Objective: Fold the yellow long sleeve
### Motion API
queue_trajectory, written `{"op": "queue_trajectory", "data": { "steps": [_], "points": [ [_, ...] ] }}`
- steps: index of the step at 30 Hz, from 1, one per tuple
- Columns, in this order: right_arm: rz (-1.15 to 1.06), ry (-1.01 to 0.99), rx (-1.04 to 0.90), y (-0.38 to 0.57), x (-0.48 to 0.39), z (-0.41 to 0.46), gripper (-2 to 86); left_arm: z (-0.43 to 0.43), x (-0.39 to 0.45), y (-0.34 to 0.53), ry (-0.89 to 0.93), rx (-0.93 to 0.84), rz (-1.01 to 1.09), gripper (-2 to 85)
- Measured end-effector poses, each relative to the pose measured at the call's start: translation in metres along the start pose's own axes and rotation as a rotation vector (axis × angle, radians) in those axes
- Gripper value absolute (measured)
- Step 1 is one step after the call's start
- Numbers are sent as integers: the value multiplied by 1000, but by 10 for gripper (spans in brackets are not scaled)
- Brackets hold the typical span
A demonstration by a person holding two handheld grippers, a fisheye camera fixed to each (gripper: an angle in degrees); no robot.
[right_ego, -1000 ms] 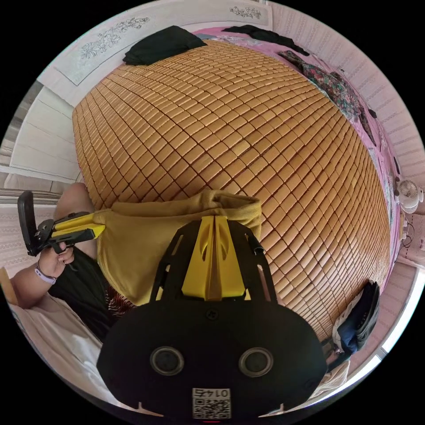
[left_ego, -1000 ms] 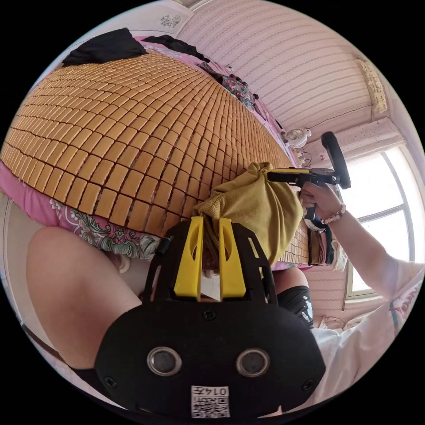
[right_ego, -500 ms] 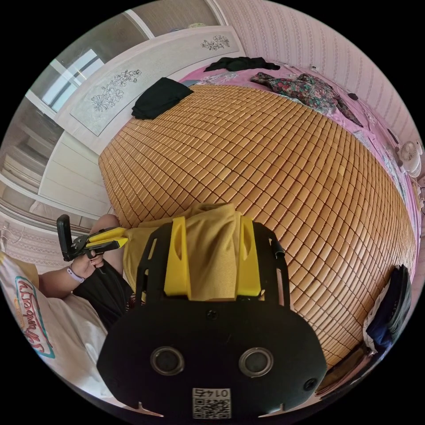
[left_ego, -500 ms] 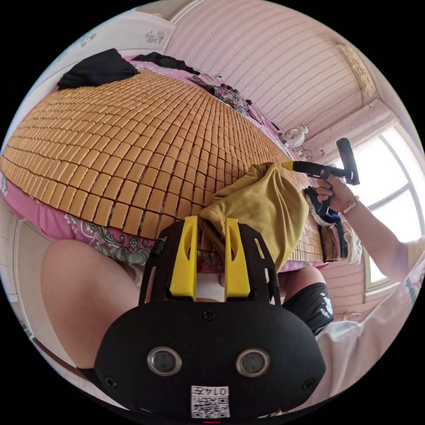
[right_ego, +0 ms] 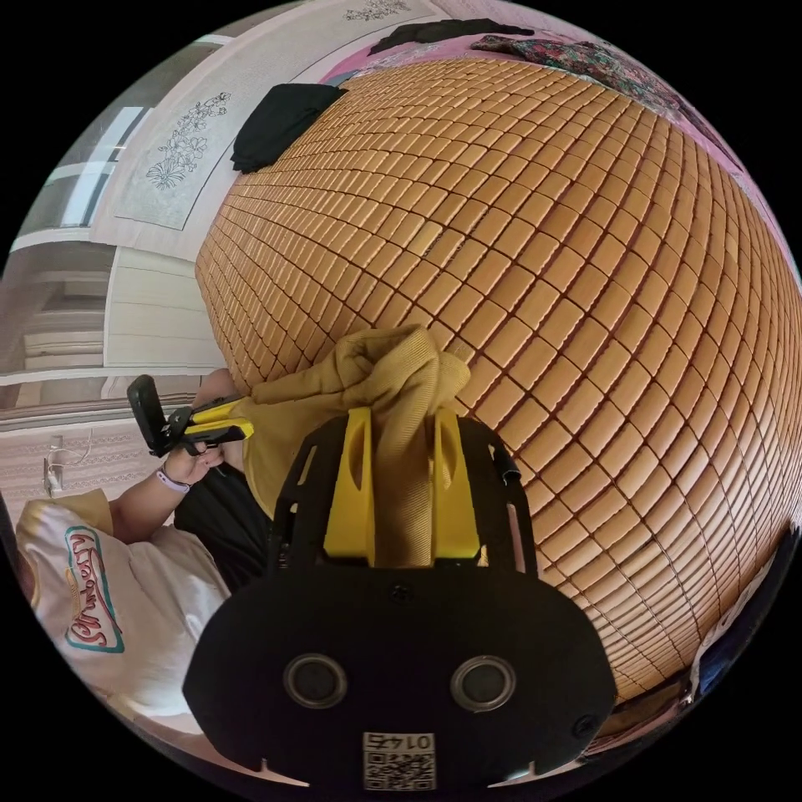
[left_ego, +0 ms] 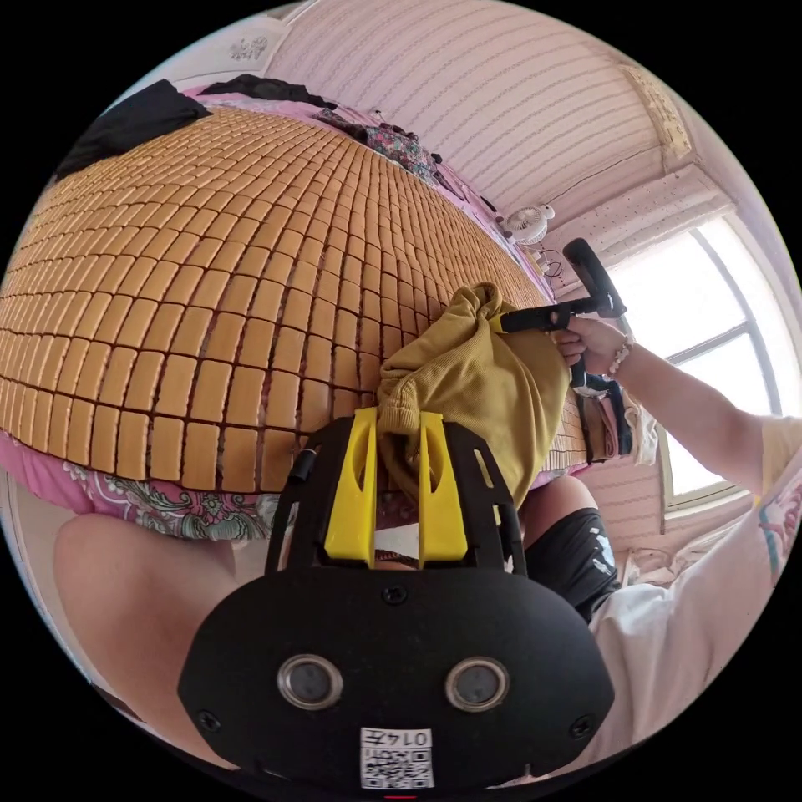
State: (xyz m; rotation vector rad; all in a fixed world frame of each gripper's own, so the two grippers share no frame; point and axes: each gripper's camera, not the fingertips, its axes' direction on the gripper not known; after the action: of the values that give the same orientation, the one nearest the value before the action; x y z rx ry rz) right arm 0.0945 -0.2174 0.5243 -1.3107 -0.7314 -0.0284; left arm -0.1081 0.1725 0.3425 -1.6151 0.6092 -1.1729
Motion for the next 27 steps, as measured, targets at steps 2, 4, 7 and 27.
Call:
{"op": "queue_trajectory", "data": {
  "steps": [2, 4, 7, 27],
  "points": [
    [-44, -11, 69, 20, -4, -12, 101, -9, 8, 6, -21, -13, 44, 56],
    [-74, -26, 170, 48, -10, -28, 87, -21, 25, 17, -46, 4, 127, 54],
    [-128, -78, 349, 110, -21, -55, 76, -45, 58, 40, -62, 39, 266, 50],
    [-20, -52, 1060, 472, 23, -208, 70, -56, 295, 36, 155, 99, 895, 45]
  ]
}}
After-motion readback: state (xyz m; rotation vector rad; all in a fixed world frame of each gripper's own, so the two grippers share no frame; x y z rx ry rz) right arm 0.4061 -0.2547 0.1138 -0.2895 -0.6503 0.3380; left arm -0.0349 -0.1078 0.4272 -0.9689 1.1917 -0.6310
